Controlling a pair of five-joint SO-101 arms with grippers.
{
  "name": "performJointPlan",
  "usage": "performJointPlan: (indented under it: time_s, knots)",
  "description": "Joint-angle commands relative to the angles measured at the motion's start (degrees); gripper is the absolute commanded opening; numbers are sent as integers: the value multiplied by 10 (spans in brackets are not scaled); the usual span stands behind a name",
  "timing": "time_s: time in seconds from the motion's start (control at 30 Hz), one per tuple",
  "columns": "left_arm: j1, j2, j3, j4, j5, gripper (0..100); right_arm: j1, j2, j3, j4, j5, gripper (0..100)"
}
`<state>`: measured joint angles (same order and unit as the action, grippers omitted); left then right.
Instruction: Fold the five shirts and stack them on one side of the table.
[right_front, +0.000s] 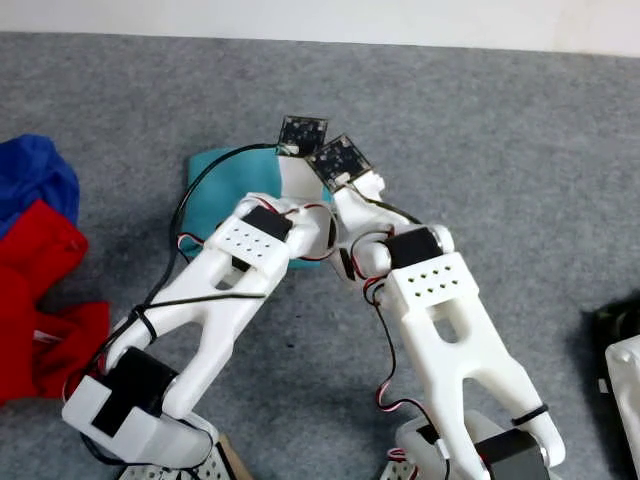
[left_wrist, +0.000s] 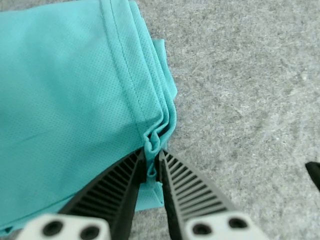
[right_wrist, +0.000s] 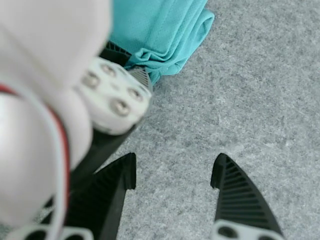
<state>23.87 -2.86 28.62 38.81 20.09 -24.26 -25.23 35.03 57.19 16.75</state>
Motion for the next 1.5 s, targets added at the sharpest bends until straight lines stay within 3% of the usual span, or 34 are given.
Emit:
performJointPlan:
  time_s: [0.0, 0.2, 0.5, 0.8, 1.0, 1.2, 1.47]
  knots:
    - [24, -55, 6, 4, -2, 6, 9, -2, -5, -11, -5, 248]
    - [46, -124, 69, 1, -2, 7, 9, -2, -5, -11, -5, 248]
    - [47, -86, 80, -19, -2, 21, 8, -2, -5, -11, -5, 248]
    - [49, -83, 72, 24, 2, 360, 8, -1, -5, -11, -5, 248]
    - [43, -163, 48, 102, -1, 400, 7, -1, -13, -11, -8, 252]
    - [-56, -305, 52, 143, 3, 400, -10, 24, -84, -18, -68, 253]
    - [-157, -411, 96, 147, 4, 400, -67, 201, -218, -20, -135, 307]
